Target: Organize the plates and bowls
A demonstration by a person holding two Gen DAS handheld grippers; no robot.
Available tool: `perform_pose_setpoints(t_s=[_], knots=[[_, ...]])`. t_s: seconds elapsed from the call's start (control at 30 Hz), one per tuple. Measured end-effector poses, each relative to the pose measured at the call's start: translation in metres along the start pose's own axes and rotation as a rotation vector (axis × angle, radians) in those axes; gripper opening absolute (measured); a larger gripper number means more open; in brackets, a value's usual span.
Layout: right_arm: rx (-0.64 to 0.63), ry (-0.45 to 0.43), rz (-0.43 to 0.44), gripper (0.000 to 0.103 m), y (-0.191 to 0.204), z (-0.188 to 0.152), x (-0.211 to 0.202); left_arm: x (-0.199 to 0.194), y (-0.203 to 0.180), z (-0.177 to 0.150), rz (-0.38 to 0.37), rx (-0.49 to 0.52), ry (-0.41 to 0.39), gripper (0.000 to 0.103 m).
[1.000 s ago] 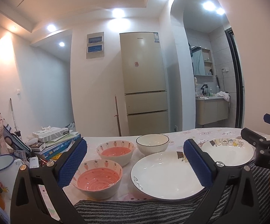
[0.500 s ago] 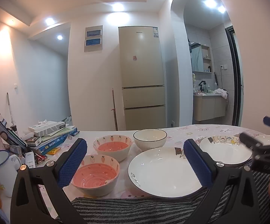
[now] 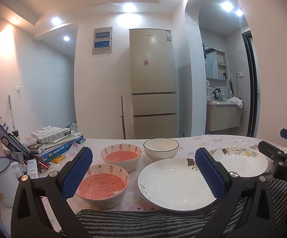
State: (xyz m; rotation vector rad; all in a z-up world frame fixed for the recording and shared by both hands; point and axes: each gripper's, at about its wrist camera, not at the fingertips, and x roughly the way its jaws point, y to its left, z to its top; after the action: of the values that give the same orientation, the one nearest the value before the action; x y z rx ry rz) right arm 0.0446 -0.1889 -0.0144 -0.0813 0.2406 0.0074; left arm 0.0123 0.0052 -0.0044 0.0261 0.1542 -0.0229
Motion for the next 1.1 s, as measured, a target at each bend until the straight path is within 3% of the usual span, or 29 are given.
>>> perform_pose_setpoints(t_s=[0.17,0.37,0.5,0.7,0.8,1.0,1.1], knots=[[0.005,-0.008,0.020,0.103,0.000,0.000,0.000,-0.001,0.000,0.001,-0.008,0.001,-0.006,0.103],[-0.001,0.003,0.036,0.098,0.004,-0.001,0.003,0.007,0.007,0.003,-0.021,-0.030,0.042,0.103],[0.007,-0.005,0.028,0.087,0.003,0.006,-0.001,0.006,0.014,0.007,-0.013,-0.049,0.050,0.103],[0.053,-0.039,0.066,0.087,-0.004,0.033,-0.014,-0.007,0.014,0.019,0.034,0.025,0.015,0.103],[0.085,-0.022,0.096,0.087,-0.003,0.046,-0.012,-0.026,0.018,0.029,0.091,0.029,-0.080,0.103],[0.138,-0.037,0.188,0.087,0.011,0.086,-0.015,-0.043,0.043,0.061,0.081,-0.016,-0.098,0.103],[0.138,-0.046,0.218,0.087,0.028,0.112,-0.018,-0.038,0.055,0.080,0.104,0.018,-0.045,0.103]])
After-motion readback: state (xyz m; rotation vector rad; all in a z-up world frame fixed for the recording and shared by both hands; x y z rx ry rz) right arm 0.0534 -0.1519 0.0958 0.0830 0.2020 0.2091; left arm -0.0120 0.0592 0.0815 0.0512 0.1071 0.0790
